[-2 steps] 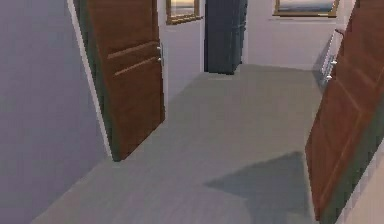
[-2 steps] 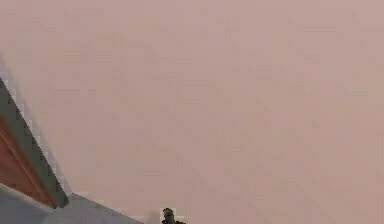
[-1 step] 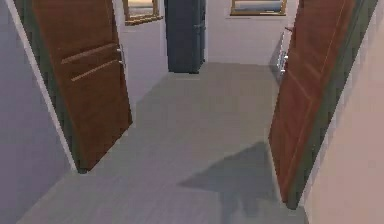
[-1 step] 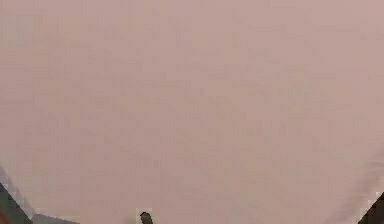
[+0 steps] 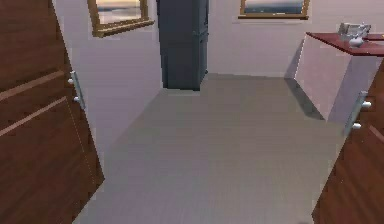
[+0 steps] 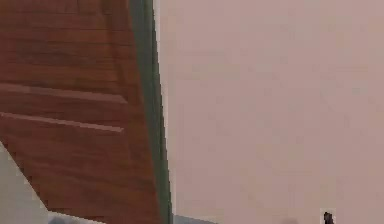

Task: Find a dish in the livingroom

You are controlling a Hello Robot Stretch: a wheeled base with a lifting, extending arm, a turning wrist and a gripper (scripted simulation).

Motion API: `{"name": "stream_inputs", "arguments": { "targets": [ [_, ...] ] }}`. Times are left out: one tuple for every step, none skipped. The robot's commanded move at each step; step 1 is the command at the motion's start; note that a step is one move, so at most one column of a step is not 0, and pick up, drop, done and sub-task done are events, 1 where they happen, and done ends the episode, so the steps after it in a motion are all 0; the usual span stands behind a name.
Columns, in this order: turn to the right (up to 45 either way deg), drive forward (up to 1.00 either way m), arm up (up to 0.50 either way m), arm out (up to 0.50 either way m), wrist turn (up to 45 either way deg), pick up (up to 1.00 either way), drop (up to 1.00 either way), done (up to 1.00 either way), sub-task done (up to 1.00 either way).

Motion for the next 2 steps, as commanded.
{"name": "stream_inputs", "arguments": {
  "targets": [
    [0.0,1.0,0.0,0.0,0.0,0.0,0.0,0.0,0.0],
    [3.0,0.0,0.0,0.0,0.0,0.0,0.0,0.0,0.0]
  ]
}}
